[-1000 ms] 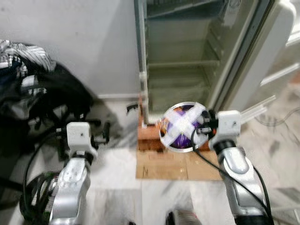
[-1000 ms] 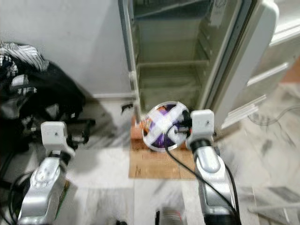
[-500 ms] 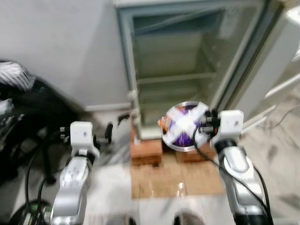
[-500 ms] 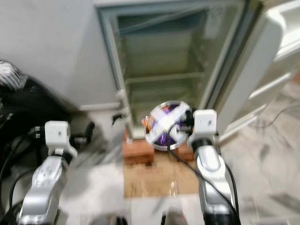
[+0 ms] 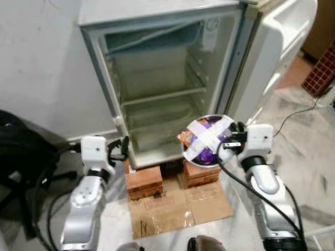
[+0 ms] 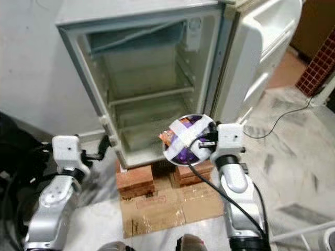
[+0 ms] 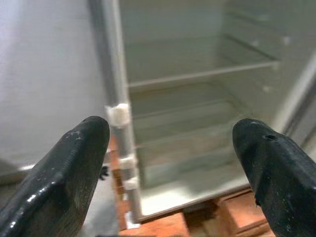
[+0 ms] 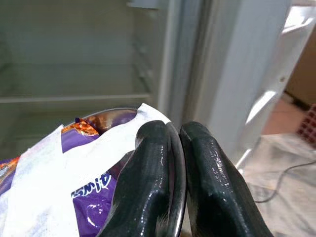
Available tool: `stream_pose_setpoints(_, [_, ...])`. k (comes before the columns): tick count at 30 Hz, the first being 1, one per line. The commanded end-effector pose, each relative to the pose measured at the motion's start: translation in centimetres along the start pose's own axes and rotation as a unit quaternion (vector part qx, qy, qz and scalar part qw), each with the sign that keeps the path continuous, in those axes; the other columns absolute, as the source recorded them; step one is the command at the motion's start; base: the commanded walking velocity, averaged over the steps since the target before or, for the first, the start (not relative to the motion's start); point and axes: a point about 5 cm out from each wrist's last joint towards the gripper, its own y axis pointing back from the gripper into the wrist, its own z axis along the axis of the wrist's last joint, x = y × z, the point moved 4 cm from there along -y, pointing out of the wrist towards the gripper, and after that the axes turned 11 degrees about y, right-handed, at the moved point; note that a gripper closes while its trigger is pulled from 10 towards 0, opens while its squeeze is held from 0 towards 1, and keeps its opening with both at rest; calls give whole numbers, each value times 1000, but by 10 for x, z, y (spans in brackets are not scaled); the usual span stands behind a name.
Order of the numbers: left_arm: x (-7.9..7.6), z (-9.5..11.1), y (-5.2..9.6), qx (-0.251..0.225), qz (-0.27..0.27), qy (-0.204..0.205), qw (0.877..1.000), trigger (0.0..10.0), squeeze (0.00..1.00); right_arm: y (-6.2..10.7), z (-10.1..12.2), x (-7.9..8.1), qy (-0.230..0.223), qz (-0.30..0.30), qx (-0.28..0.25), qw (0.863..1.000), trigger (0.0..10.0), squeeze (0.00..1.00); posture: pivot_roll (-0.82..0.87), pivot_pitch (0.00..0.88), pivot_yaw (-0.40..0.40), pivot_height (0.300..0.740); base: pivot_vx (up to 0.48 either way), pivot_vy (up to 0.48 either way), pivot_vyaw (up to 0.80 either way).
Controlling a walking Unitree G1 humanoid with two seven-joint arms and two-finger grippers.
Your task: Restocking fridge
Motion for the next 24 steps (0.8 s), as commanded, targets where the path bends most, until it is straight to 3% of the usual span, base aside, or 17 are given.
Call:
stream_pose_setpoints(1, [9, 5, 2, -8, 11, -7, 1000, 10000, 0, -3, 9, 5, -8, 3, -19, 1000, 10000, 0, -11, 118, 48, 740, 394, 0, 0])
stream_pose_setpoints(15, [9, 5, 2, -6, 13, -6, 1000, 10000, 0, -3, 9, 7, -9, 14, -19, 1000, 10000, 0, -14, 122, 46, 740, 342, 0, 0])
stream_pose_setpoints(24, [10, 4, 2, -5, 20, -8, 1000, 10000, 0, -3, 8, 10, -9, 25, -17, 1000, 10000, 0, -12, 123, 43, 740, 0, 0, 0])
